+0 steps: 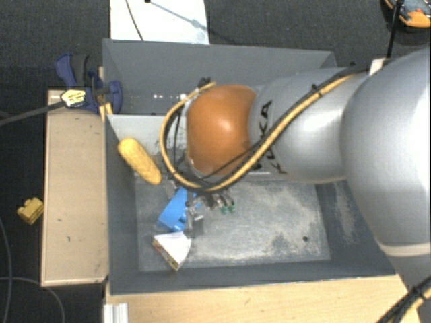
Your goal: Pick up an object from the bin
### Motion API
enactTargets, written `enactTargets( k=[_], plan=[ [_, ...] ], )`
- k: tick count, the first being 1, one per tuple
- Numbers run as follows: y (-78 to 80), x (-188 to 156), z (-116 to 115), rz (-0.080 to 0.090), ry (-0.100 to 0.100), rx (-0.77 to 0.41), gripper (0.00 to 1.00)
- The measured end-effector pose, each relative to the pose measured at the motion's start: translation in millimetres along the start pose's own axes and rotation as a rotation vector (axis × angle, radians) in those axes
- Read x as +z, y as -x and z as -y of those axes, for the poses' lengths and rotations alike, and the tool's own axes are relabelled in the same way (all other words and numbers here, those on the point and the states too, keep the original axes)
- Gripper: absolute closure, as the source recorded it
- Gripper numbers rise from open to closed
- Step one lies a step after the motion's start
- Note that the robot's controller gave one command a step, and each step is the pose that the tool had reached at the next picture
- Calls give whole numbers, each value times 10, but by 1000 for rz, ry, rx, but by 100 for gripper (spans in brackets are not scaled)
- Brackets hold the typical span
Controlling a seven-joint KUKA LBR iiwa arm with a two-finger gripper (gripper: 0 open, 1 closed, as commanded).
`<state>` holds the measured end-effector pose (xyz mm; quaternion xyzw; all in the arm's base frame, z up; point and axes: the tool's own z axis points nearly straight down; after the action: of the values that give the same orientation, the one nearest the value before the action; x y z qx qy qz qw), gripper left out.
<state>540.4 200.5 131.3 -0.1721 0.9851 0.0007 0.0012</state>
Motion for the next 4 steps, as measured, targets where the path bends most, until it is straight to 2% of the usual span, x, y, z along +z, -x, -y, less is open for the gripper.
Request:
enactTargets(
  k=[1,2,3,4],
  plan=[
    [89,85,-8,4,-1,-74,0],
    [224,346,-38,5,-1,-358,0],
    [213,579,-49,2,-1,-545,0],
    [-27,610,31,-1,1,-708,100]
  ],
)
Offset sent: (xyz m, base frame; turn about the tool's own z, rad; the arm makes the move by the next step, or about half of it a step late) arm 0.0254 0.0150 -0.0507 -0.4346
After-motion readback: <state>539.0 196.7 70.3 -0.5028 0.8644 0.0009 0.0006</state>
